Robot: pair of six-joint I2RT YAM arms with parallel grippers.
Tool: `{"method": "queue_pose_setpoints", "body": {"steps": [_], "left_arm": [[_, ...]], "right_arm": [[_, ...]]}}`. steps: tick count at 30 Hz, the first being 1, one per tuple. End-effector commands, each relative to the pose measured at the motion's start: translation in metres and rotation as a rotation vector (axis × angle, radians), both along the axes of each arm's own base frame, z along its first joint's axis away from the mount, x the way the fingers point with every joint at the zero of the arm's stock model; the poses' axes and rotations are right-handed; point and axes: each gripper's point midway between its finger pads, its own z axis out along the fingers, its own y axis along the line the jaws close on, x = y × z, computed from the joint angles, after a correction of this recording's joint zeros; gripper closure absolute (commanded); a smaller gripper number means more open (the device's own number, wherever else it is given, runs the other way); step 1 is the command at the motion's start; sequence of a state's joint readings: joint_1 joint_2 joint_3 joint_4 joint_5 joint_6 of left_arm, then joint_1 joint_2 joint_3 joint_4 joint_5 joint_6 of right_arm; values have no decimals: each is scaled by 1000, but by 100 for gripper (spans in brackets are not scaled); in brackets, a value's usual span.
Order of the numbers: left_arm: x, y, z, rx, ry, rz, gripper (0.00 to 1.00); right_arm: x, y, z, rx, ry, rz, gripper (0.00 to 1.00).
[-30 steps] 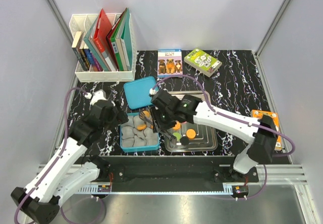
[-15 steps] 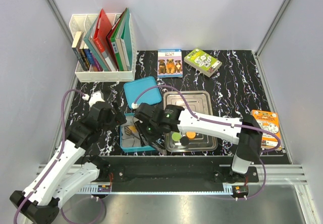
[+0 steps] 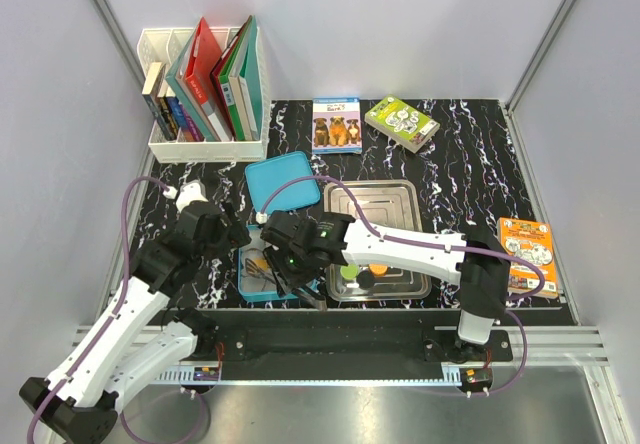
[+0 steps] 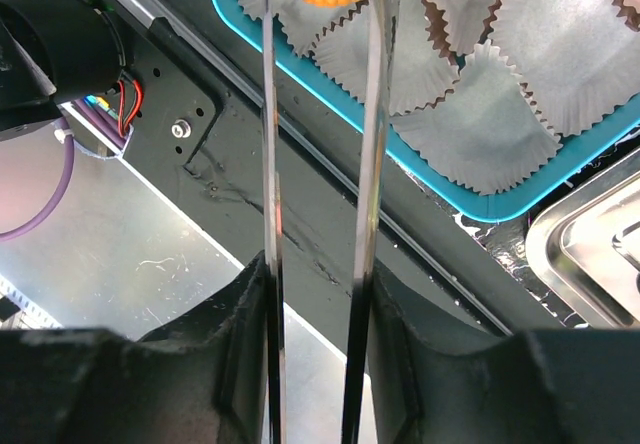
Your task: Pack the cookies
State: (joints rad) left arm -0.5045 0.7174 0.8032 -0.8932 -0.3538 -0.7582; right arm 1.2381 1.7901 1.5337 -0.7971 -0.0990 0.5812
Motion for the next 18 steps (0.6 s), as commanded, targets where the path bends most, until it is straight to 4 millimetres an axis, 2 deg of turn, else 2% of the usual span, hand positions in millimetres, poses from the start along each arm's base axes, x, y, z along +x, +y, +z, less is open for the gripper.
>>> {"method": "queue_pose_setpoints", "body": {"steps": [1,3,10,18], "left_arm": [[6,2,12,-4,-38,16,1],[6,1,11,-5,-37,15,1],[6,1,12,-5,-39,15,1],[6,1,11,-5,-39,15,1]], "right_arm": [[3,17,23,78,-38,11,56],[5,17,24,78,-48,9,51],[12,23,21,76,-78,12,49],[14,26,19,70,-85,23,37]]}}
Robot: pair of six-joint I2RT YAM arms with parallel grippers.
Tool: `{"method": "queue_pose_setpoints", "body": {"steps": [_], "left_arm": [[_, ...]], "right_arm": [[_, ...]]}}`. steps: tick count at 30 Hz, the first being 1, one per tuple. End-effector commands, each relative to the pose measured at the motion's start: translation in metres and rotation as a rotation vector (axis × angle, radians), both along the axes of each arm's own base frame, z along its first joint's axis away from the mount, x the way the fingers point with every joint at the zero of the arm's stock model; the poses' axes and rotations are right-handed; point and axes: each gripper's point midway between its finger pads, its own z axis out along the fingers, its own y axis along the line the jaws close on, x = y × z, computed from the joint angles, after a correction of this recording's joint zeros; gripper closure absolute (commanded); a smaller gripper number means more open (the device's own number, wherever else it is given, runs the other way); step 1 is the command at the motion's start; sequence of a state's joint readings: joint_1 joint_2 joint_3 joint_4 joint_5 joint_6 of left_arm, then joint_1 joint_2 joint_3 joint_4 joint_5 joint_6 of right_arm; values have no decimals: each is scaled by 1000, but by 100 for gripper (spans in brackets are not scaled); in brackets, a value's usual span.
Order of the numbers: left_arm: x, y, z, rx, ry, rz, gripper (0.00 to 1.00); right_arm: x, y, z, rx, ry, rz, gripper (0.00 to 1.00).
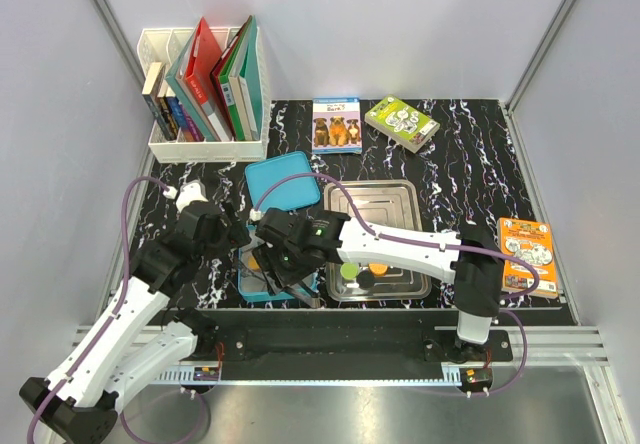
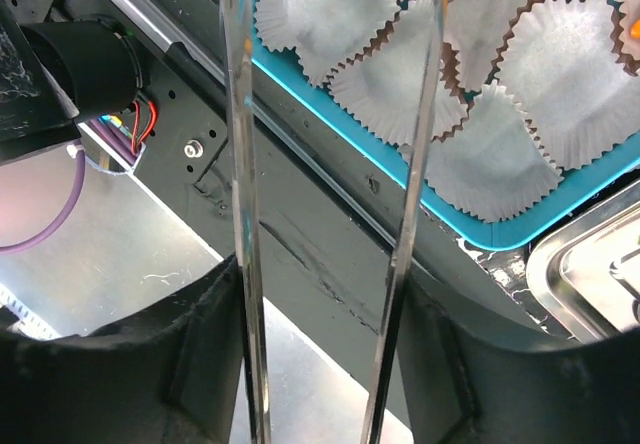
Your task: Pack the cookies
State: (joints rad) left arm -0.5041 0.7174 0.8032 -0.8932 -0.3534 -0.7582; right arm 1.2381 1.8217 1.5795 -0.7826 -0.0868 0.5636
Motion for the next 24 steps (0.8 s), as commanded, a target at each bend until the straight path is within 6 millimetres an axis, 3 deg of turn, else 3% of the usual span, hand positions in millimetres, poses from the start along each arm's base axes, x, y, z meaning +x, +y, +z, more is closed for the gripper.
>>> {"method": "queue_pose_setpoints", "body": {"steps": [1,6,9,13,18,24], "left_arm": [[6,2,10,-2,-35,16,1],[6,2,12,-4,-39,16,1],[7,1,11,-3,-36,13,1],[8,-1,9,-5,-29,11,1],[12,-13,2,-39,-9,-19,1],[16,-26,-6,-65,18,-55,1]], "right_arm": [[6,13,18,52,-59,16,37],[12,-1,30,42,-99,-22,43],[20,-29,57,50,-153,-95,43],[31,-87,58,-8,-144,-254,42],[42,-151,44,-43,-91,-480,43],[53,-196,18,-127,-78,-617,43]]}}
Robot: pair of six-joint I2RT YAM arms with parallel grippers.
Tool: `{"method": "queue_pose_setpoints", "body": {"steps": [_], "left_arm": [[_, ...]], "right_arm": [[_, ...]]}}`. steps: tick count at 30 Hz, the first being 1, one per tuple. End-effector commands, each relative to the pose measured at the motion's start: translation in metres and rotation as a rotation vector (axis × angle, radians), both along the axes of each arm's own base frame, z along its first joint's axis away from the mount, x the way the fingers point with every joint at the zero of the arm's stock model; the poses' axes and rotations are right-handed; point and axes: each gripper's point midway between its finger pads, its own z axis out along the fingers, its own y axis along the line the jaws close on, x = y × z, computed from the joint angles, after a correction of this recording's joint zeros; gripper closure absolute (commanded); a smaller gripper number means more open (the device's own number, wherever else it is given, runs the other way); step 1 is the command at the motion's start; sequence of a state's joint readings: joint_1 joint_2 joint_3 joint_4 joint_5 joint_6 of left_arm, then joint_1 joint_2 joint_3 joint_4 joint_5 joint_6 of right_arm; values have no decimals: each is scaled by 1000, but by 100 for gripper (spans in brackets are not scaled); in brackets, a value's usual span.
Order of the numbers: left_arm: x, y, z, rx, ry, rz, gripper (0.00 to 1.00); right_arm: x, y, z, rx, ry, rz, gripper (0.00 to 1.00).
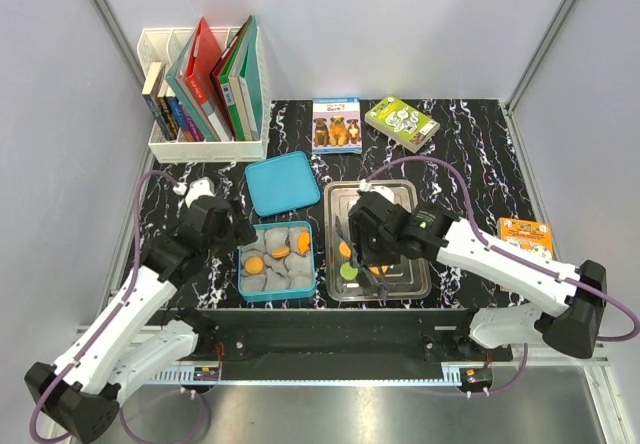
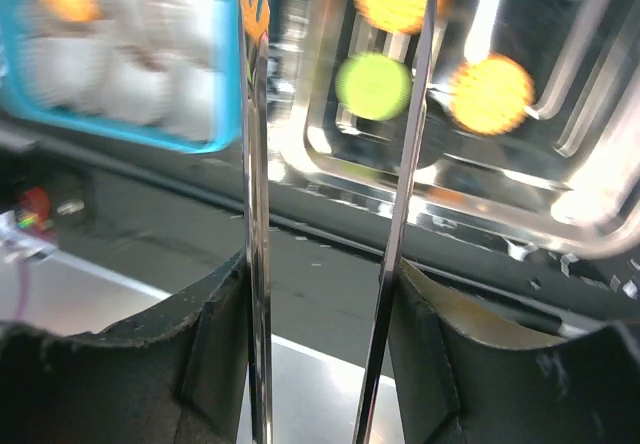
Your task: Pack the cookies
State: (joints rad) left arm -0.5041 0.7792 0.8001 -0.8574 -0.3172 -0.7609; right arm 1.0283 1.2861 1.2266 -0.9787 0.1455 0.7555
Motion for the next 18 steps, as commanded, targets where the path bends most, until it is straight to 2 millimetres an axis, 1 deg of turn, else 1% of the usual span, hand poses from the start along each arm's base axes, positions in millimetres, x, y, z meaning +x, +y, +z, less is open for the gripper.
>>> {"method": "queue_pose_setpoints", "body": {"steps": [1,3,6,12,15,17,18], "left_arm": [[10,-16,2,-56,-15,-31,1],[11,-19,1,-61,-12,-40,1],[11,-19,-2,-62,-6,-43,1],[12,-23,-9,-66,11,-56,1],[12,-24,-10,-62,15,-58,1],[12,-23,-11,-60,16,-59,1],[12,-23,-11,-59,14,-59,1]], "right_arm": [[10,-30,-25,-71,27,-138,43],[10,-37,-35,-79,50,-153,43],[9,-38,-41,-55,63,-161,43],[7,-33,-57,-48,99,-157,44],[10,-35,-60,-54,87,-174,43],[17,-40,-61,-58,76,-200,44],[21,-45,-62,-58,74,-224,43]]}}
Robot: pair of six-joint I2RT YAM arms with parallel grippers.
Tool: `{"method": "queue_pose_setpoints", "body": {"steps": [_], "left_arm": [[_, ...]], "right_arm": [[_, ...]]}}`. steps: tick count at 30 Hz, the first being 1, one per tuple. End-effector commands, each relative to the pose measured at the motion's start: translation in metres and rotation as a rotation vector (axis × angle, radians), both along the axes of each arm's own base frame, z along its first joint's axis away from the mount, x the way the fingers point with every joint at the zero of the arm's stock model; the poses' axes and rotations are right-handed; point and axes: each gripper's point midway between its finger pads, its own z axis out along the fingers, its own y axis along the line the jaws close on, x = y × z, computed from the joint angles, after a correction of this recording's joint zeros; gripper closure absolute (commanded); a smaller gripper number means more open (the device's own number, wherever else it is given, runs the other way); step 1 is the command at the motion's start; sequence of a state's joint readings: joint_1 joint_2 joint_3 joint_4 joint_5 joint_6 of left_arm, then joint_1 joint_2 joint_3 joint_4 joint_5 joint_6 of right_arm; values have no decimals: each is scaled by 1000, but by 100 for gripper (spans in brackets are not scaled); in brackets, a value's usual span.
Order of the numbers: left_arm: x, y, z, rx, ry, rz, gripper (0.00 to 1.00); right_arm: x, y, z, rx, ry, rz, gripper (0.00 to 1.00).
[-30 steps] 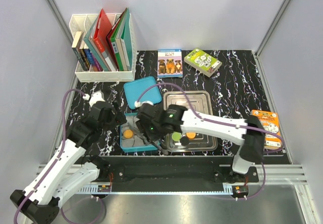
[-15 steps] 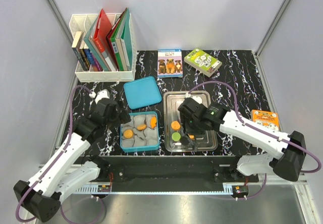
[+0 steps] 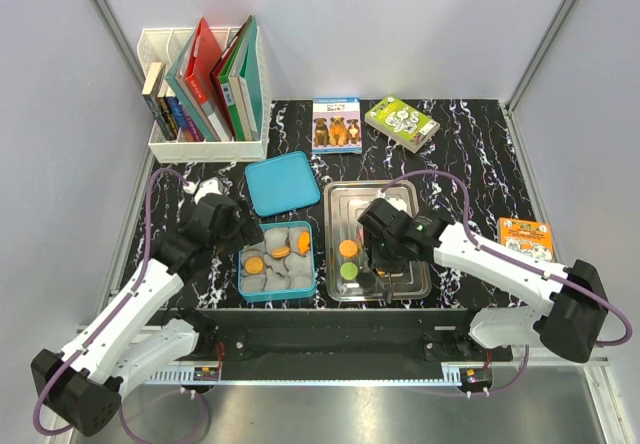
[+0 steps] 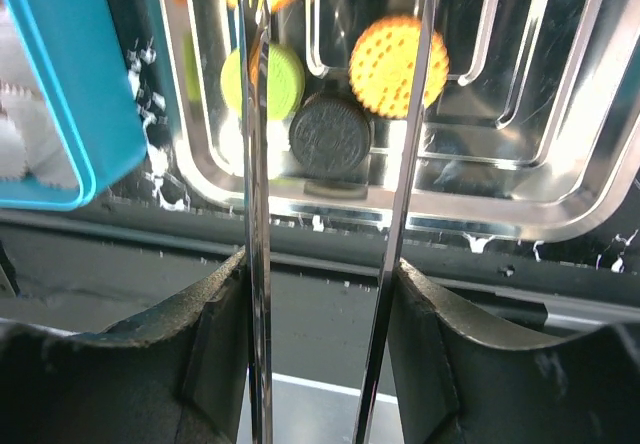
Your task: Pack the cookies
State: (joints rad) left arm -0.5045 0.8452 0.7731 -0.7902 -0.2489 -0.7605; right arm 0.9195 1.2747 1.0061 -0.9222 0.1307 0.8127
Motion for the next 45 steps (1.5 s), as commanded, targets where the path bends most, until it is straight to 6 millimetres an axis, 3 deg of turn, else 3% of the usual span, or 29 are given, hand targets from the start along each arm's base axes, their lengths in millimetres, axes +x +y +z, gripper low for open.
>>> {"method": "queue_pose_setpoints", "body": {"steps": [1,6,26,45], "left_arm": [[6,-6,5,-28,-31,-12,1],[6,-6,4,-25,-32,-13,1],[6,-5,0,-15,-24,-16,1],[7,-6,4,-23,-31,-15,1]], "right_arm": [[21,-5,3,36,-49,-86,43],[32,-20,-5,41,-45,-146,43],[37,-30,-48,14,30,-164,44],[28,-12,-32,130,70,-123,45]]}}
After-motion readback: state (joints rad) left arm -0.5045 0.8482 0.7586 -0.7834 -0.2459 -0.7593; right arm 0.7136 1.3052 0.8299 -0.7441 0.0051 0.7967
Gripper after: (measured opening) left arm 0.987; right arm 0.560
